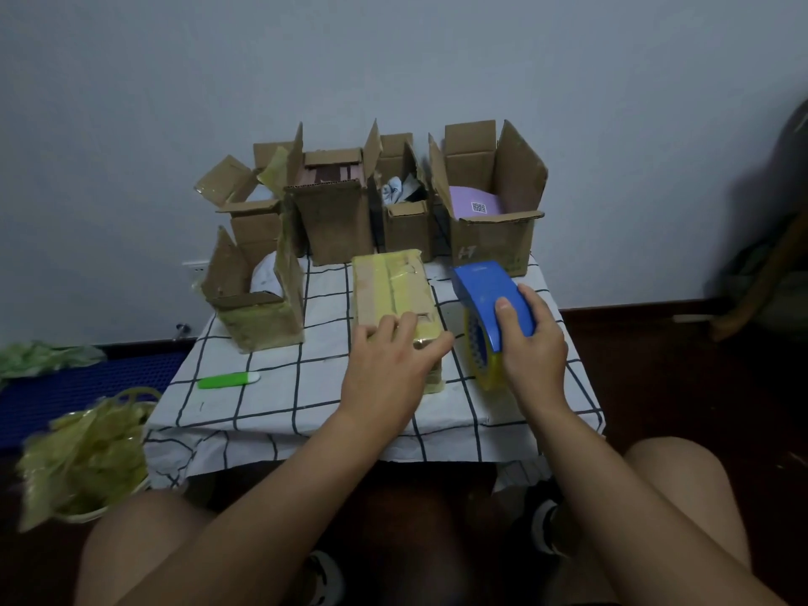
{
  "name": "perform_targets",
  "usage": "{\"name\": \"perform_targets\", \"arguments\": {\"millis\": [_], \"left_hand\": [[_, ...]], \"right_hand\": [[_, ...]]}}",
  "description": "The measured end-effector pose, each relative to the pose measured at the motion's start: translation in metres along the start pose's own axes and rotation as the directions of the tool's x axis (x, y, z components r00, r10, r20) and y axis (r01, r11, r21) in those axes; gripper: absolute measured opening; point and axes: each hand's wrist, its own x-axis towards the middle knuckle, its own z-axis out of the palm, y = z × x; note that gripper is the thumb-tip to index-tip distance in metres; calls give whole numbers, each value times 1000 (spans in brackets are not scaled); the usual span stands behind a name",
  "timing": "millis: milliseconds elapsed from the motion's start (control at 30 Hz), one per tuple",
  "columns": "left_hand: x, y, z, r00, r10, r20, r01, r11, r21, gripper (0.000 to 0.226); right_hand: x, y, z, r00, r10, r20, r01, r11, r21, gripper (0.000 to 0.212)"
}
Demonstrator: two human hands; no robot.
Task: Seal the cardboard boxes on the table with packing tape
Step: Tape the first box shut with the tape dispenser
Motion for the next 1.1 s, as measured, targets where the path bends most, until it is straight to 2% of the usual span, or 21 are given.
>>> {"name": "perform_targets", "arguments": {"millis": [100, 233, 333, 400, 600, 767, 1100], "left_hand": [[1, -3, -1, 1000, -20, 14, 21, 999, -27, 83], [6, -11, -14, 995, -59, 79, 73, 978, -195, 57], [13, -15, -15, 988, -112, 105, 142, 924, -355, 51], [19, -19, -8, 985, -147, 94, 172, 907, -384, 44], [25, -12, 6, 988, -103, -117, 79, 978, -191, 42], [17, -11, 17, 979, -29, -202, 12, 996, -86, 44], [15, -3, 27, 953, -88, -290, 49, 989, -137, 35]], "right_hand": [[-3, 1, -2, 1000, -8, -1, 8, 1000, -10, 42], [-3, 4, -2, 1000, 0, -2, 0, 1000, 9, 44], [-2, 5, -1, 1000, 7, -1, -7, 1000, 21, 45], [-2, 6, -1, 1000, 3, -5, -3, 1000, 24, 44], [-3, 13, 0, 1000, -5, -22, 6, 999, 43, 47], [0, 16, 1, 1000, -14, -26, 15, 998, 58, 47], [-1, 20, 0, 999, -27, -24, 29, 996, 86, 47]]}}
